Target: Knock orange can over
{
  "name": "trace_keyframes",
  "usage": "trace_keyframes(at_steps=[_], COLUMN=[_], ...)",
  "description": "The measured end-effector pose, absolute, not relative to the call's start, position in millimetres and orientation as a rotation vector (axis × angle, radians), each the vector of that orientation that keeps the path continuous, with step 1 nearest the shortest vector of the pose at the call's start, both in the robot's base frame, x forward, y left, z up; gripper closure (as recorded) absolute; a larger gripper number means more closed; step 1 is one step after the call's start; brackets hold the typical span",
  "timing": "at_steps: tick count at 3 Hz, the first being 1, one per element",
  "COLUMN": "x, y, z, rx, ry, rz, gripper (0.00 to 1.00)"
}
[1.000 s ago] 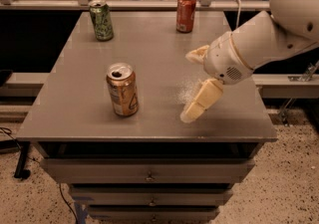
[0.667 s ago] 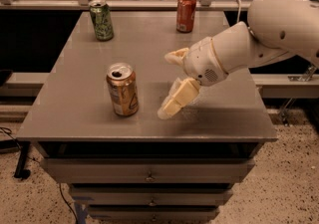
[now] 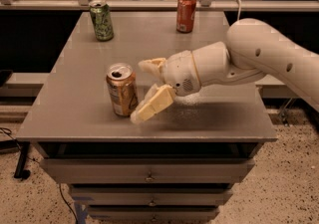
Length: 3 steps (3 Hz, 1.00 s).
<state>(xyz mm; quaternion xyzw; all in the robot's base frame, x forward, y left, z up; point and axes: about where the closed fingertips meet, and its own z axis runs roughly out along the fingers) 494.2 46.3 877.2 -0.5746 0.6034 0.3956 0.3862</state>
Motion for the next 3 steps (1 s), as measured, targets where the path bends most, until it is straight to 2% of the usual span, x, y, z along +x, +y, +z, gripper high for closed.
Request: trace_keyframes(at_steps=[1, 2, 3], x=[483, 480, 492], y=[76, 97, 94], z=[881, 888, 892], rx=[-1.432, -1.422, -1.413], ry=[1.453, 1.379, 1.361], rz=[1.112, 1.136, 1.082], gripper=[0.16, 0.35, 0.59])
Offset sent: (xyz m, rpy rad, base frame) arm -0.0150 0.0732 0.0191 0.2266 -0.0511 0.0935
